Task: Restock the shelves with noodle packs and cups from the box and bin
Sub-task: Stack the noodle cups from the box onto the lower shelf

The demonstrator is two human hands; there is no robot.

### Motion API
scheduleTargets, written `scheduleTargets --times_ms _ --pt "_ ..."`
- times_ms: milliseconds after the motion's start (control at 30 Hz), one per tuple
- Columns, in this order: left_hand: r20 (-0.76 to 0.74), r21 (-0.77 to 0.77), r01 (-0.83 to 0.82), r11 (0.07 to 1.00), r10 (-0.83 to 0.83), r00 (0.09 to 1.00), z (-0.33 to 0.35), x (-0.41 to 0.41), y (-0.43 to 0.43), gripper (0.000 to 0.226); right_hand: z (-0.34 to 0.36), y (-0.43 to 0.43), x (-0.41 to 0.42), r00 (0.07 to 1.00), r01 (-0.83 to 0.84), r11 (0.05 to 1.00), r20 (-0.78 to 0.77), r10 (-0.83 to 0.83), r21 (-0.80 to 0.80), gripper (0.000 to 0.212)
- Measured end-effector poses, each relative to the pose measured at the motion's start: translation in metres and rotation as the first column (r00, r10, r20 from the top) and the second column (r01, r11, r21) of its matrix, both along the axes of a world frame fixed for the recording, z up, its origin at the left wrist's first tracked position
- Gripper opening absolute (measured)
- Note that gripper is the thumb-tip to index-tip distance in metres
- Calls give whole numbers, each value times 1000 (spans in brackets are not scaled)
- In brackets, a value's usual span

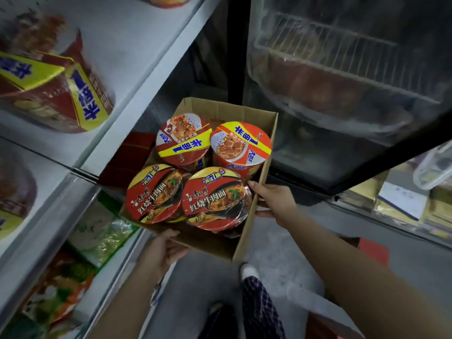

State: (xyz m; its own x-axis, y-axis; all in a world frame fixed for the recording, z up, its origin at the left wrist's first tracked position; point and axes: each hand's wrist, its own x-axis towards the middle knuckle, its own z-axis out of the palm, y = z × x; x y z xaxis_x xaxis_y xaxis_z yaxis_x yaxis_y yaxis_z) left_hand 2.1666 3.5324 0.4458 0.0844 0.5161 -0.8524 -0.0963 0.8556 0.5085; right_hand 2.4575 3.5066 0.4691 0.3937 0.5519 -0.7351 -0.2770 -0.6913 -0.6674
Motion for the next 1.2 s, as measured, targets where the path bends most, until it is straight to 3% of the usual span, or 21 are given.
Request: scheduleTargets --times_ms 200,367,533,633,733,867,1000,1200 --pt "-24 -40 -13 999 12 1000 3 2 -11 12 -2 -15 -3 1000 -19 1000 -22 20 8 51" --pt "-47 -36 -6 999 4 999 13 7 -23 9 6 -32 -11 996 4 1000 -85 -5 -3 41" --pt "-206 43 94 995 -83 975 27 0 -4 11 11 -40 -6 995 -27 999 -96 23 -43 37" --pt "-272 -6 210 978 -203 941 30 -19 6 19 4 -49 -7 996 -5 996 -86 -2 -89 50" --pt "-269 -81 277 958 -288 919 31 -22 -2 34 -2 -65 -8 994 47 989 -87 -60 -144 46" --pt "-222 -68 232 970 -242 945 22 -8 -17 53 -10 -88 10 994 90 983 -48 -99 -162 32" --pt "-250 -51 267 962 -271 930 11 8 -25 39 -20 -100 25 995 90 985 -23 -95 -146 23" --pt "-230 -65 225 972 -234 945 1 5 -27 42 -21 -102 14 991 58 996 -113 -66 -71 35"
